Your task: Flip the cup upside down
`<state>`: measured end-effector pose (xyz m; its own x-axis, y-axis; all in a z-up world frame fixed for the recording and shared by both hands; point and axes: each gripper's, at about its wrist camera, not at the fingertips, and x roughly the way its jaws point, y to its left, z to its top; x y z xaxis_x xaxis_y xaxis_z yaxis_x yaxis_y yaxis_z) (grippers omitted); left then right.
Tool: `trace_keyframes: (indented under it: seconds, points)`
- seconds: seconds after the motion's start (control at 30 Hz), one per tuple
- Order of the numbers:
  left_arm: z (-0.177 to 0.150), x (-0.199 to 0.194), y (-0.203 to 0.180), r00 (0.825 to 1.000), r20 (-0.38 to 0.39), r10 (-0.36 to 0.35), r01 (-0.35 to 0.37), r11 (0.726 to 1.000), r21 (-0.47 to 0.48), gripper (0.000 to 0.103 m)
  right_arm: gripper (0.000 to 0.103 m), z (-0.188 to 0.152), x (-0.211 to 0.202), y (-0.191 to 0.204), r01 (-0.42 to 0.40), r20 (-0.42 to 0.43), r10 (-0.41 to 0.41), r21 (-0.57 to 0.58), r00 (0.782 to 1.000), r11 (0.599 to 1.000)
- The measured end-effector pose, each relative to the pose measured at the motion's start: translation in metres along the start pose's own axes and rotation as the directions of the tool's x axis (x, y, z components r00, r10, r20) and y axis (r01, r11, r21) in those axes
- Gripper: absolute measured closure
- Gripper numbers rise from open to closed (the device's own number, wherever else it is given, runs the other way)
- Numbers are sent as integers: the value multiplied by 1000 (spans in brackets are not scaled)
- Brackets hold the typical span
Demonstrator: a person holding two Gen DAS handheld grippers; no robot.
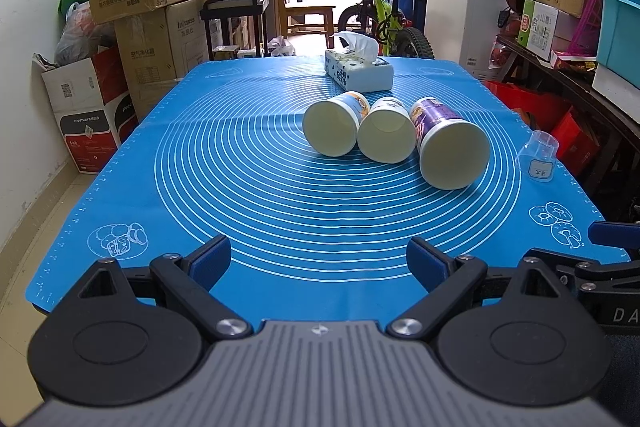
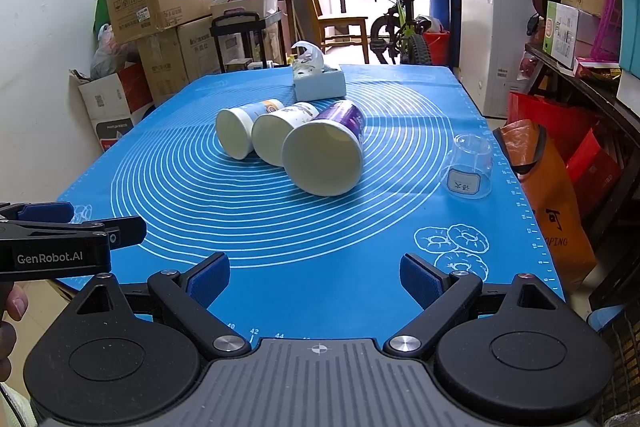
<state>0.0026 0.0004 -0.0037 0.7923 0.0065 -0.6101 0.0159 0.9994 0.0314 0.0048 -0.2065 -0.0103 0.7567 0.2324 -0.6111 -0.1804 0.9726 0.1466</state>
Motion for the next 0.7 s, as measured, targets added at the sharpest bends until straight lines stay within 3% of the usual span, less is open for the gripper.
trace_keyframes:
  seconds: [0.7]
  points:
    - [9, 3, 5, 1000, 15, -10, 10, 1000, 17, 9, 11, 11, 1, 6, -9, 13, 9, -21, 1000, 1000]
